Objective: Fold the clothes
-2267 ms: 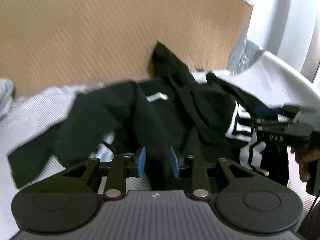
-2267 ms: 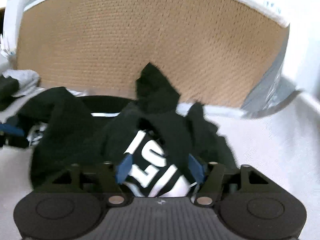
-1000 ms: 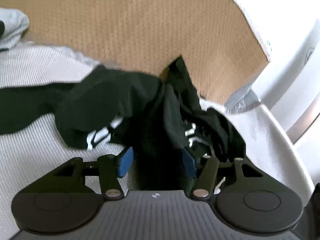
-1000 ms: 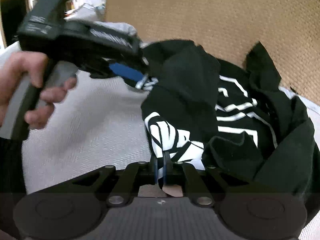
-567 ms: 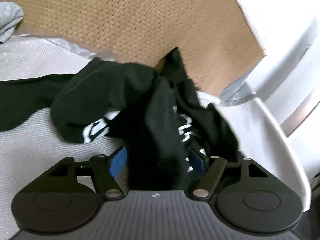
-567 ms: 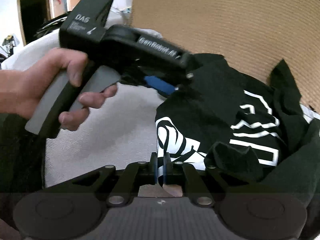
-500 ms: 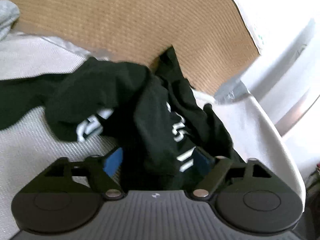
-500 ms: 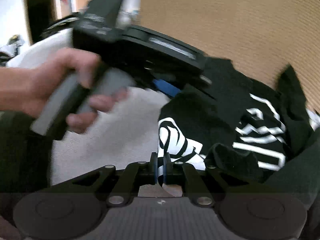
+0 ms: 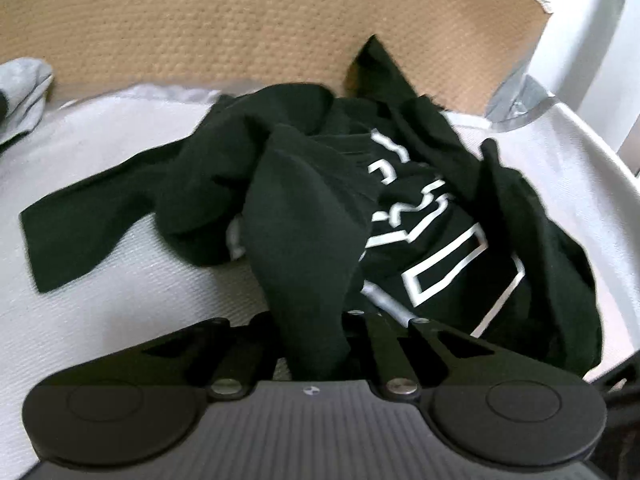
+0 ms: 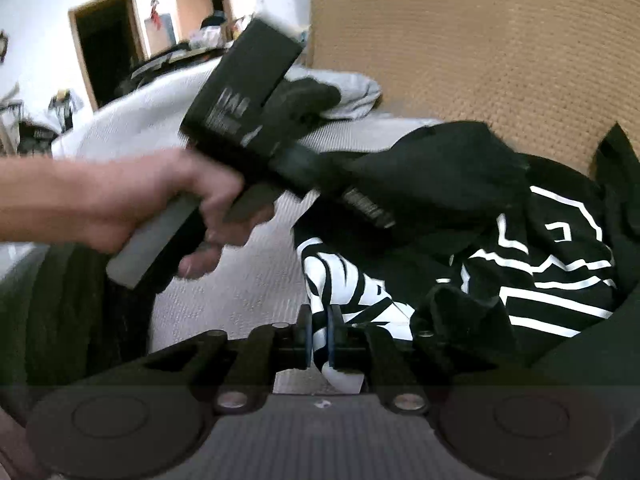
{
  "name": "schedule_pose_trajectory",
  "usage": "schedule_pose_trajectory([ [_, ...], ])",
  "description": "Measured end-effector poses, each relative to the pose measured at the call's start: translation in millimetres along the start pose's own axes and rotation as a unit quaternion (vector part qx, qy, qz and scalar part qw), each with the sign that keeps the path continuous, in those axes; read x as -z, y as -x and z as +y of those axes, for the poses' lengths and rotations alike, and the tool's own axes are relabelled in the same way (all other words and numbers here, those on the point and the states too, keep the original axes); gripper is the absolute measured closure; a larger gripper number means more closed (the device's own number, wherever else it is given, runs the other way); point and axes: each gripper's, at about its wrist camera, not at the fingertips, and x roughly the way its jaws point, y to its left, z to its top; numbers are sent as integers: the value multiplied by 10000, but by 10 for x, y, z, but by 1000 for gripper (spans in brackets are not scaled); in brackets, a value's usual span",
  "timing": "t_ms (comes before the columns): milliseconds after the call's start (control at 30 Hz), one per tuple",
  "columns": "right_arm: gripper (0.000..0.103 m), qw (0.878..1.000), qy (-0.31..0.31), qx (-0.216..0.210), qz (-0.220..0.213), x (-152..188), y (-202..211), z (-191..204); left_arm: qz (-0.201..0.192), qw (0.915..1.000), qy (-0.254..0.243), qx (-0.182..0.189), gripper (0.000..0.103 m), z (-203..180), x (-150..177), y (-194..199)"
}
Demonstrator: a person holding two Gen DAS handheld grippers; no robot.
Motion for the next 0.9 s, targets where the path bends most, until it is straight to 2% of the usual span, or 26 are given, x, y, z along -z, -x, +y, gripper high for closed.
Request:
schedule_pose_trajectory([
  [200,81,9998,30,-182,-120,-7,159,19,-39,9991,224,-355,97,112,29,123],
  [267,77,9992,-124,-257,-264,-33,226,-71,-20,9986,228,-474,97,147,50,161],
  [367,76,9972,-417,-266,-569,-81,378,-228,-21,9978,292,-598,97,219,88,224],
  [467,73,9915,-916,-102,-923,-92,510,-505,-59,9968,364,-709,96,280,103,282],
  [500,71,9886,-1132,46,-991,-76,530,-618,-66,9966,377,-727,96,292,103,302],
  [533,64,9857,-1309,262,-1027,-62,535,-709,-71,9965,388,-742,96,303,101,323],
  [600,58,9797,-1431,1085,-893,-48,450,-860,-104,9957,515,-763,96,322,87,348],
  [633,58,9754,-1357,1606,-660,-42,352,-913,-104,9955,570,-743,96,327,86,345],
  [700,58,9688,-1292,2100,-245,-3,167,-1005,-113,9955,572,-751,96,313,81,352],
  [800,59,9656,-1718,1943,179,114,30,-1133,-160,9955,534,-770,96,294,75,371],
  [867,59,9652,-1499,2084,510,156,-41,-1105,-226,9952,540,-781,96,302,75,393],
  [900,59,9623,-1295,2292,691,180,-55,-1069,-266,9949,539,-805,96,304,78,404],
])
